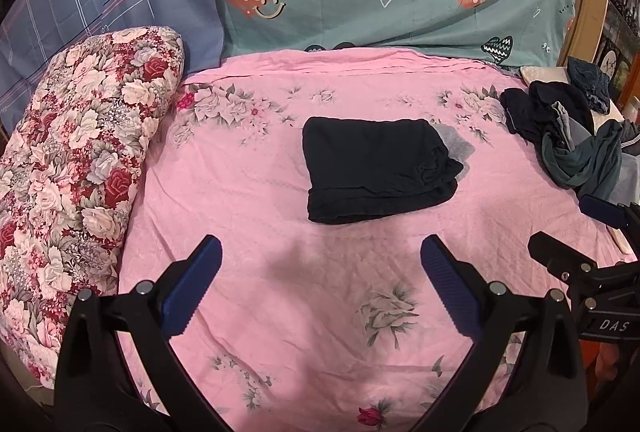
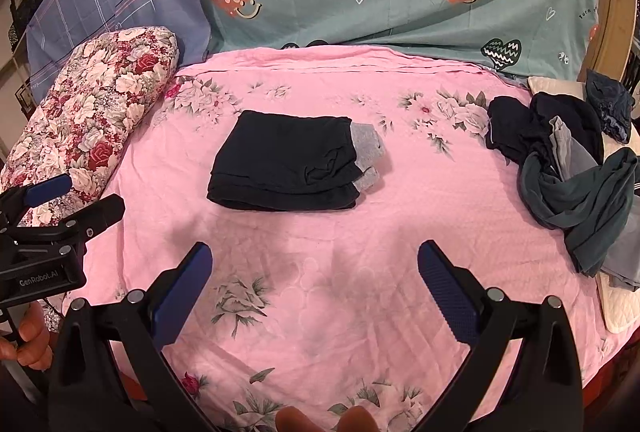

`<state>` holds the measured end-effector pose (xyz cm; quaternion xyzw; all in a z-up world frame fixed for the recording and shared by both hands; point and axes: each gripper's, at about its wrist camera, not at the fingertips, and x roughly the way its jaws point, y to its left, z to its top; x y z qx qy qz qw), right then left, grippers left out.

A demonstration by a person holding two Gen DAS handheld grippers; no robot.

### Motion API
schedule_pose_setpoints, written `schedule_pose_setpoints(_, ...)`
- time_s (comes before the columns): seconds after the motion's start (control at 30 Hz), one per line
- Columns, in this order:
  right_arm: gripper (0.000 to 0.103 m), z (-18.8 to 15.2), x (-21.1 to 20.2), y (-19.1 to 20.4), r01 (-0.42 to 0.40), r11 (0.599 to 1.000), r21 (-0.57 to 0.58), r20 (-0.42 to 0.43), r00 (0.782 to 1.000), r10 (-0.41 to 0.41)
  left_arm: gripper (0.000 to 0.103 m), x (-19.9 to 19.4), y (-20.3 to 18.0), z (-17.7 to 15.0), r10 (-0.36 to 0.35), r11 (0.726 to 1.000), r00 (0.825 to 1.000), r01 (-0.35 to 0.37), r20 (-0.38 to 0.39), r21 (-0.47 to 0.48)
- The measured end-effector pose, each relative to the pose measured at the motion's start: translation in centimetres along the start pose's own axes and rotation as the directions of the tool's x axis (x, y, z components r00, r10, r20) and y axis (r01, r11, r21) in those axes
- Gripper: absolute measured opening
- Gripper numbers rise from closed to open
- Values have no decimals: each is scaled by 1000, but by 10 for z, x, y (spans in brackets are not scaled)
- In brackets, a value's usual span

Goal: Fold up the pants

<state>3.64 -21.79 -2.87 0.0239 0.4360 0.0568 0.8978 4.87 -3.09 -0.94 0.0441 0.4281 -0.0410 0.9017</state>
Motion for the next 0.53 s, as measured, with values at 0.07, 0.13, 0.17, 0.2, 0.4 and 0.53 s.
schedule_pose_setpoints(0.07,102,0,0,0,0,1000,0,0,1000,0,101,0,0,0,14,1000,1000,-14,6,-7)
schedule_pose_setpoints(0.13,102,0,0,0,1,1000,0,0,1000,-1,101,0,2,0,30,999,1000,-30,6,-17)
schedule_pose_setpoints(0.17,102,0,0,0,2,1000,0,-1,1000,-2,101,1,2,0,32,999,999,-32,4,-23)
schedule_pose_setpoints(0.2,102,0,0,-1,3,1000,1,-2,1000,-3,101,1,3,0,29,999,1000,-29,3,-26)
schedule_pose_setpoints(0.4,102,0,1,-3,4,1000,2,-2,1000,-4,101,1,4,1,36,999,999,-36,0,-38)
schedule_pose_setpoints(0.53,102,0,1,-4,2,1000,3,0,1000,-2,101,1,2,2,34,999,999,-34,2,-26)
